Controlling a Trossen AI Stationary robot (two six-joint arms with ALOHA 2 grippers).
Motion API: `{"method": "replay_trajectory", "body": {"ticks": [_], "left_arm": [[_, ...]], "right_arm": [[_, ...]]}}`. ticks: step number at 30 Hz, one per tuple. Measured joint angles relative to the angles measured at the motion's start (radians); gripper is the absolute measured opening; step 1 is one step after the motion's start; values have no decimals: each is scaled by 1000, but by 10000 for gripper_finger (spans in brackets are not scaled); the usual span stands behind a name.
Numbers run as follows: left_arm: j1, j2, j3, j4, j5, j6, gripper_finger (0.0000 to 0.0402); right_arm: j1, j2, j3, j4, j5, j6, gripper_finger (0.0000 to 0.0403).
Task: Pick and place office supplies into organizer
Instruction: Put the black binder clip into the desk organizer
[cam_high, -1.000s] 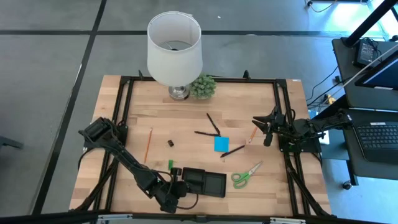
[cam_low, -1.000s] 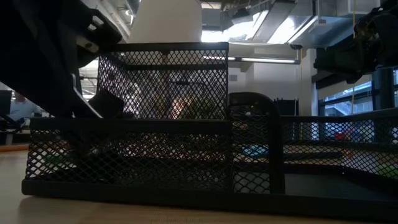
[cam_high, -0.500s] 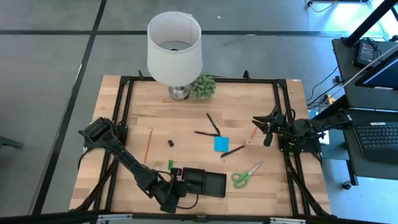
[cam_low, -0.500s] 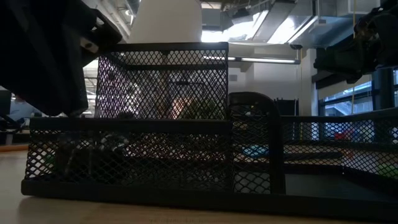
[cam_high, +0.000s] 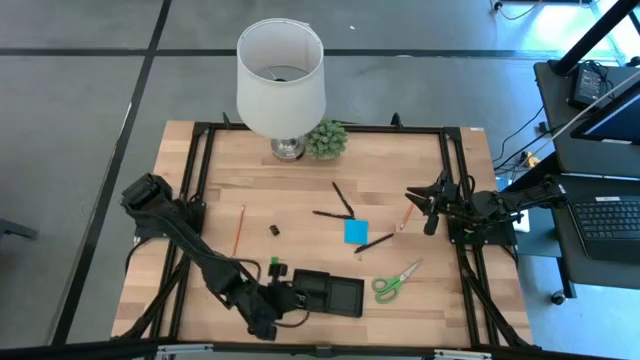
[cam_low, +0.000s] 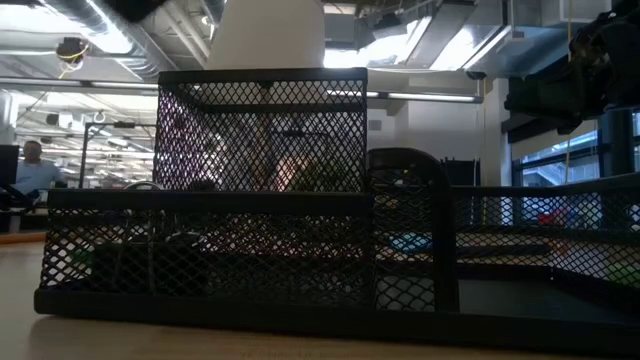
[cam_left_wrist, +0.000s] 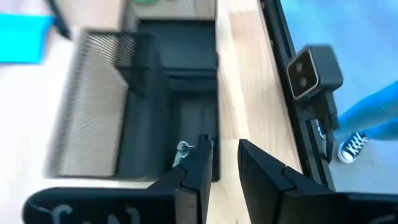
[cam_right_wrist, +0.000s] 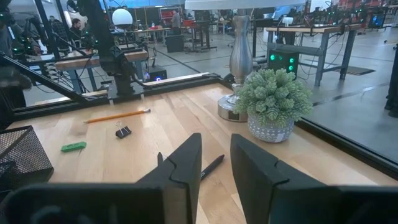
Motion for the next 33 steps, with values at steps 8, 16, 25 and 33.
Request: {"method": "replay_trajectory", "body": {"ticks": [8, 16, 25, 33], "left_arm": [[27, -148, 0, -231, -157, 31, 75], [96, -168, 0, -507, -170, 37, 120], [172, -160, -82, -577, -164, 380, 148], [285, -159, -210, -531, -58, 466, 142]], "right_arm": [[0, 0, 0, 0, 0, 0, 88], [0, 0, 0, 0, 0, -1, 88], [0, 0, 0, 0, 0, -40, 88], [0, 0, 0, 0, 0, -53, 88]]}}
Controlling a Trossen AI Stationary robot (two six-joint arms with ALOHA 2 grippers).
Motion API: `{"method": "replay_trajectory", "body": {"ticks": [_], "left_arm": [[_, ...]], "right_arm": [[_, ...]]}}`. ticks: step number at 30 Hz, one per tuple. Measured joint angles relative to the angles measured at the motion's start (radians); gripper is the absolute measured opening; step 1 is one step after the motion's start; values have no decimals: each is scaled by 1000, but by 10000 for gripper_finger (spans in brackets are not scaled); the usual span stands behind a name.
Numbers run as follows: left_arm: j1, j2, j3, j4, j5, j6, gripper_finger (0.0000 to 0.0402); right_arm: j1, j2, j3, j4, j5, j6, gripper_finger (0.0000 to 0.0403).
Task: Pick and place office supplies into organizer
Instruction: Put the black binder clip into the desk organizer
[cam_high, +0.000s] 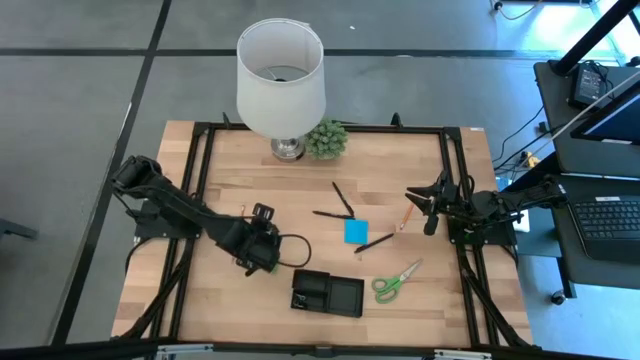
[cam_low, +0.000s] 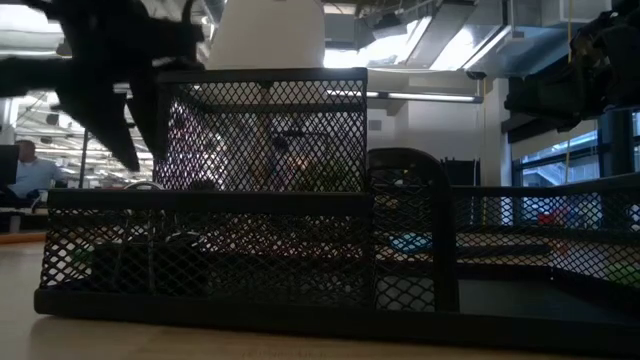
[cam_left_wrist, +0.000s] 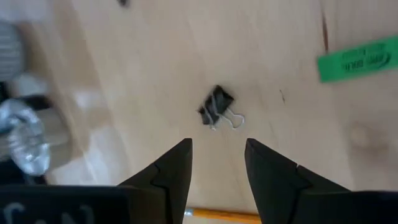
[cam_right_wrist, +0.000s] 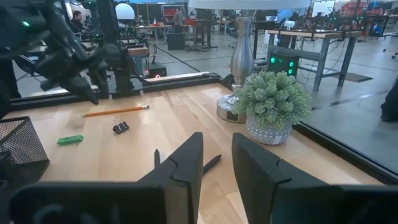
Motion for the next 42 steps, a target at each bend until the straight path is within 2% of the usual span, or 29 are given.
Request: {"method": "replay_trajectory", "body": {"ticks": [7, 13, 20, 42], "left_arm": [[61, 0, -81, 151, 8, 135, 139], [108, 0, -114, 195, 9, 211, 136], [131, 0, -132, 222, 60, 308, 134], [158, 0, -132, 230, 88, 366, 132]], "right_arm": [[0, 0, 0, 0, 0, -25, 88], [0, 0, 0, 0, 0, -30, 88], [0, 0, 0, 0, 0, -51, 88], [0, 0, 0, 0, 0, -54, 88]]}}
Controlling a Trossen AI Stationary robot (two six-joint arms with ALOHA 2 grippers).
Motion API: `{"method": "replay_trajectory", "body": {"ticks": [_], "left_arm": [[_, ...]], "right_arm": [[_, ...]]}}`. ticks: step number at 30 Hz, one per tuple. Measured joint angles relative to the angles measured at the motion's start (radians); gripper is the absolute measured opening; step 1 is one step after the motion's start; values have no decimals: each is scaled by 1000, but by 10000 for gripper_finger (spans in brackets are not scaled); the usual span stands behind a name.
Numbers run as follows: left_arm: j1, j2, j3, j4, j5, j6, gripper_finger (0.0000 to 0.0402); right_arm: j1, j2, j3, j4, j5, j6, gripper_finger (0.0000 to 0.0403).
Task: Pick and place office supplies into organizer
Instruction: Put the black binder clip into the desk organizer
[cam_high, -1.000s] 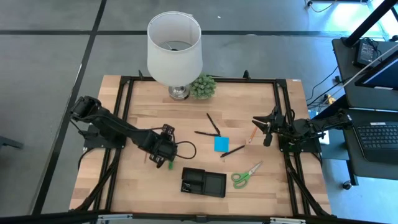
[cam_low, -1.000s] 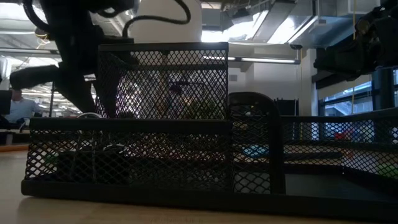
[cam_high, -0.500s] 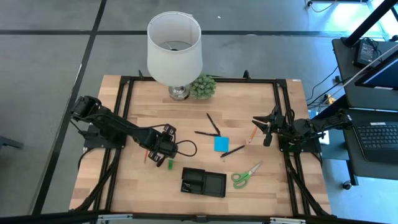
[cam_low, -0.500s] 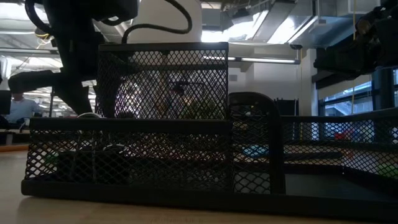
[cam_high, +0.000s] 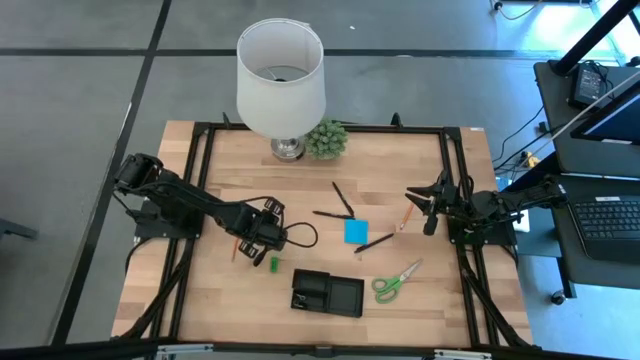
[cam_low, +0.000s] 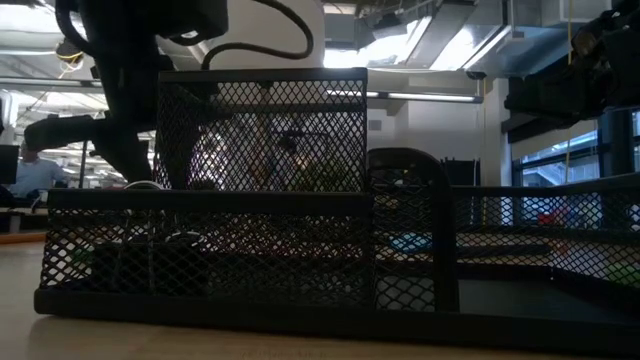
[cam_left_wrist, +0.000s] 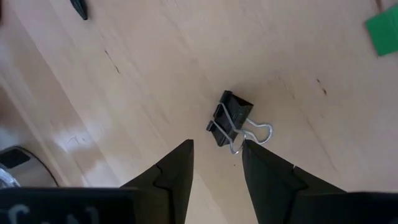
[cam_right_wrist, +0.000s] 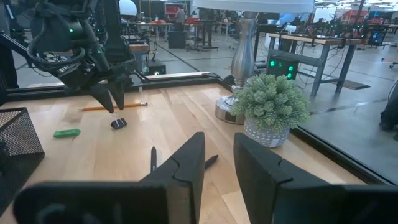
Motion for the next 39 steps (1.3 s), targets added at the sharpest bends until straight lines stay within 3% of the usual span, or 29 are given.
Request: {"method": "replay_trajectory", "body": {"ticks": [16, 31, 39], "left_arm": [[3, 109, 0, 38, 6, 5, 125], [2, 103, 0, 41, 19, -22, 31], [2, 101, 7, 37, 8, -76, 6]], "right_arm": [[0, 0, 0, 0, 0, -3, 88], [0, 0, 0, 0, 0, -22, 88], [0, 0, 0, 0, 0, -22, 88]]}}
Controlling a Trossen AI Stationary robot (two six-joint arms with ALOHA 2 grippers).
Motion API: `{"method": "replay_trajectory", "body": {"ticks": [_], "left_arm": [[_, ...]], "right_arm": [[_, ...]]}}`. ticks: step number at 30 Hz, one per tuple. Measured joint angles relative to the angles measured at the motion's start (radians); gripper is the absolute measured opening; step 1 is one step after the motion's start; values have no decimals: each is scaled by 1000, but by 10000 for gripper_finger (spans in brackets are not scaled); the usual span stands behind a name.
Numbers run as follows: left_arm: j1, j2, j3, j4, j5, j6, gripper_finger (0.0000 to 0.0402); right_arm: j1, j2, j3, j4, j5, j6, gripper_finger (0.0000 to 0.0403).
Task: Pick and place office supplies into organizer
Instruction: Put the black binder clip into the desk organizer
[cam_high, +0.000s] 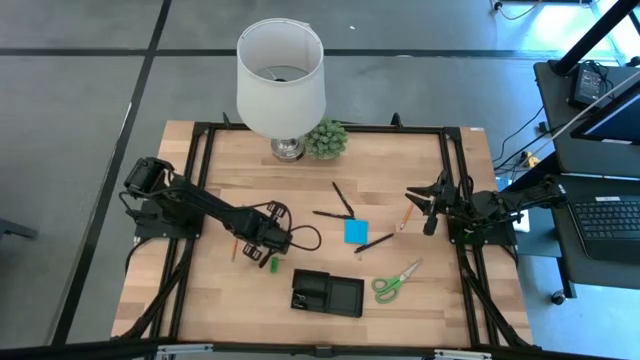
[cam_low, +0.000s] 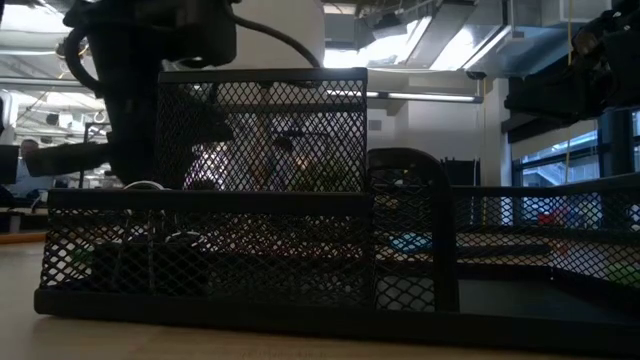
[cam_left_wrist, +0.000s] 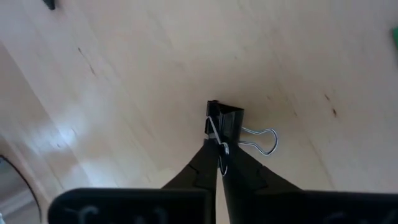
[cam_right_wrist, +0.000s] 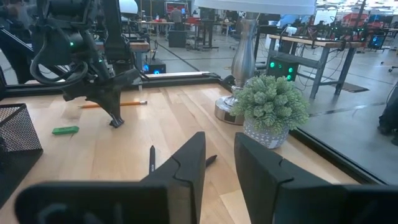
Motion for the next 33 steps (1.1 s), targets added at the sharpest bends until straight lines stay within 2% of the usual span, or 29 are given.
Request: {"method": "replay_trajectory", "body": {"ticks": [7, 12, 16, 21, 25, 29, 33], "left_arm": [[-13, 4, 83, -105, 21, -117, 3], [-58, 4, 193, -271, 25, -258, 3], [-111, 4, 301, -330, 67, -369, 3], [-194, 2, 431, -272, 154, -548, 3], [-281, 2, 488, -182, 168, -620, 3], [-359, 1, 493, -118, 140, -705, 3], [-420, 18, 481, -46, 52, -770, 3]], "right_arm": [[0, 0, 0, 0, 0, 1, 88], [0, 0, 0, 0, 0, 3, 88], [0, 0, 0, 0, 0, 4, 88], [0, 0, 0, 0, -1, 46, 88], [0, 0, 0, 0, 0, 78, 88], [0, 0, 0, 0, 0, 81, 88], [0, 0, 0, 0, 0, 108, 88]]}}
